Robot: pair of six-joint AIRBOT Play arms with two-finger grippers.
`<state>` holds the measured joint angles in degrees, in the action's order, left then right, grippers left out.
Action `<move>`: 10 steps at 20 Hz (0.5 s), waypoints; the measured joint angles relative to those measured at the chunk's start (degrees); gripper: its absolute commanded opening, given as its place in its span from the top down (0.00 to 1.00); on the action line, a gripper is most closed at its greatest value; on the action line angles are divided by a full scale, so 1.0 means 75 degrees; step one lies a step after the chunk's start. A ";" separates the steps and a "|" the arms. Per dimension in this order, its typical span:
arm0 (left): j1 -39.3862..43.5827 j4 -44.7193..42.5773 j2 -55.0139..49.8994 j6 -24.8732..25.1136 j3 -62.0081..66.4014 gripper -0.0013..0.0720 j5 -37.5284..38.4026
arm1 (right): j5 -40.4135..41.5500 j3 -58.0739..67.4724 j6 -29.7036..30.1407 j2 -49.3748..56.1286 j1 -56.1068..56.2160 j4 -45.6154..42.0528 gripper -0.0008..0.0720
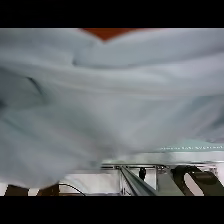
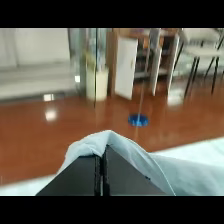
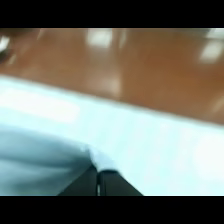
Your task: Fold the shirts.
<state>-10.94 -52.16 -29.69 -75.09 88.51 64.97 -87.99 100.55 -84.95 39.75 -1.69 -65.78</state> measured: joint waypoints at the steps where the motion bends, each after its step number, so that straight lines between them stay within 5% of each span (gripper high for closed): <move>1: -0.0003 -0.0061 -0.0070 -0.0058 -0.0437 0.95 0.0119 | 0.0055 -0.0586 0.0050 -0.0015 0.0000 0.0108 0.97; 6: 0.0163 0.0087 -0.1183 -0.0195 -0.2573 0.95 -0.0460 | 0.1265 -0.3016 0.0323 0.0694 0.0000 0.0405 0.97; 10: 0.0822 0.0184 -0.2987 -0.0198 -0.3270 0.95 -0.1553 | 0.2702 -0.3599 0.0481 0.2573 0.0000 0.0627 0.97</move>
<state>-4.78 -50.78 -52.10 -76.58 63.99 53.32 -67.72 73.56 -81.34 59.05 -1.69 -61.08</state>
